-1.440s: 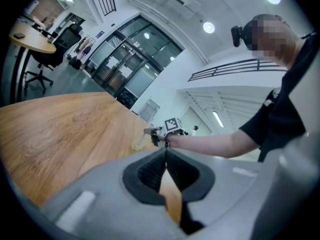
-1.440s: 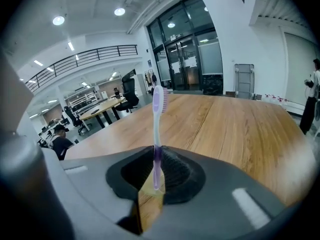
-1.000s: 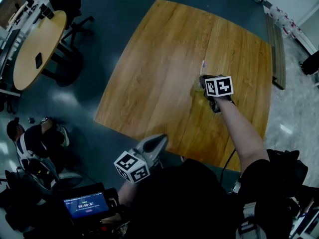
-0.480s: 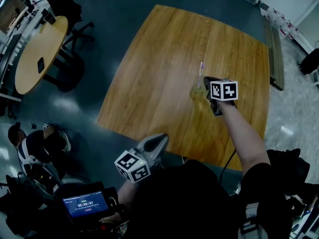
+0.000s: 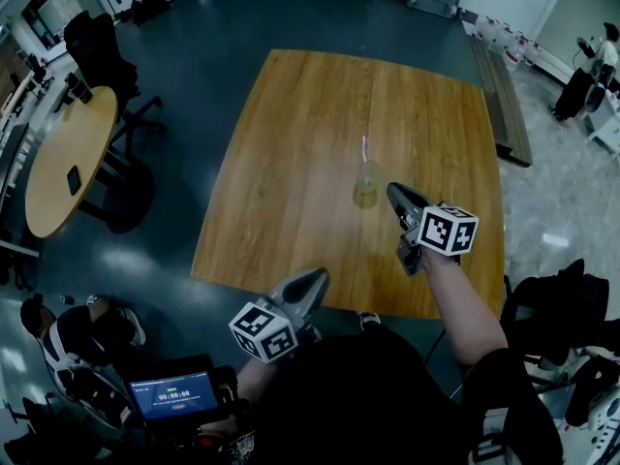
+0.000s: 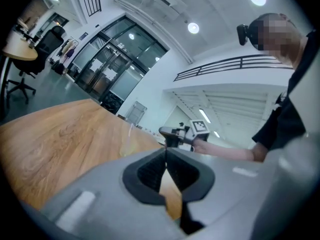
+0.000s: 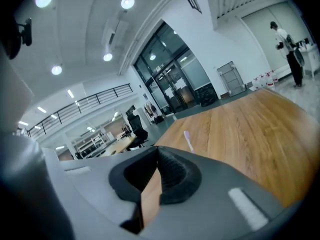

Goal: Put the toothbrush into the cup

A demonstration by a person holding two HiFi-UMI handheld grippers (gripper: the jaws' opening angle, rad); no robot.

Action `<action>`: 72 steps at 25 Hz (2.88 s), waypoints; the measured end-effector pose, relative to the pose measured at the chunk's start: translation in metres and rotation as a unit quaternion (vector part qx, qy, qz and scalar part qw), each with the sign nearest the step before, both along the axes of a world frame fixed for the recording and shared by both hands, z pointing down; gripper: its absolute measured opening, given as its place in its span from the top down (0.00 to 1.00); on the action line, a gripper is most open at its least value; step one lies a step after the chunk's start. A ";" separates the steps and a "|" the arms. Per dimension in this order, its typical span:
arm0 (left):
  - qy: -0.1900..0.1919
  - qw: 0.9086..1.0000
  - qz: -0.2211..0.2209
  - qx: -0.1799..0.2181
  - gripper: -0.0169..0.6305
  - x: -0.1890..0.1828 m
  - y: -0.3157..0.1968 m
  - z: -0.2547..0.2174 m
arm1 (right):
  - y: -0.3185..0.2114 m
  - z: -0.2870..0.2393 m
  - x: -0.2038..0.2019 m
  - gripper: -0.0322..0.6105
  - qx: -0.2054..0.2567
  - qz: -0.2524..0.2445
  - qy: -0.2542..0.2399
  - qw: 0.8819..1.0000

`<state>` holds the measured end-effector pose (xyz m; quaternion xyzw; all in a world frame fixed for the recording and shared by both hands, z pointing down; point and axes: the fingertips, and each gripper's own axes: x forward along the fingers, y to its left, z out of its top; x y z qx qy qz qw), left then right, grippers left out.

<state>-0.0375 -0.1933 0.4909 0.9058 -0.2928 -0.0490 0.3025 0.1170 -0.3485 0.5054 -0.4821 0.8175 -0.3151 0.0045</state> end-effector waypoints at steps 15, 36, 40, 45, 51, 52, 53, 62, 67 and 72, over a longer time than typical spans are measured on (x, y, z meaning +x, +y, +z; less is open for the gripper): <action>0.010 0.992 0.127 -0.013 0.97 0.035 0.078 0.008 | 0.240 -0.027 -0.061 0.94 0.041 0.054 -0.058 0.996; -0.022 0.997 0.079 -0.006 0.97 0.087 0.270 0.004 | 0.422 -0.019 -0.023 0.94 0.044 0.002 -0.087 0.995; -0.036 0.997 0.068 0.005 0.97 0.082 0.276 -0.001 | 0.426 -0.024 -0.029 0.94 0.055 -0.009 -0.096 0.994; -0.038 0.997 0.062 0.015 0.97 0.076 0.275 -0.007 | 0.427 -0.030 -0.039 0.94 0.063 -0.023 -0.094 0.993; -0.028 0.997 0.067 0.027 0.97 0.062 0.273 -0.017 | 0.426 -0.040 -0.052 0.94 0.074 -0.014 -0.081 0.994; -0.026 0.997 0.067 0.027 0.97 0.057 0.272 -0.017 | 0.426 -0.041 -0.056 0.94 0.075 -0.013 -0.080 0.994; -0.024 0.997 0.067 0.027 0.97 0.052 0.271 -0.017 | 0.425 -0.041 -0.060 0.94 0.075 -0.012 -0.078 0.994; -0.018 0.996 0.085 0.028 0.97 0.018 0.265 -0.020 | 0.423 -0.044 -0.092 0.94 0.075 0.012 -0.071 0.995; -0.015 0.995 0.093 0.020 0.97 0.004 0.263 -0.015 | 0.424 -0.040 -0.104 0.94 0.069 0.029 -0.071 0.995; -0.011 0.995 0.100 0.019 0.97 -0.001 0.263 -0.014 | 0.425 -0.037 -0.110 0.94 0.066 0.034 -0.065 0.995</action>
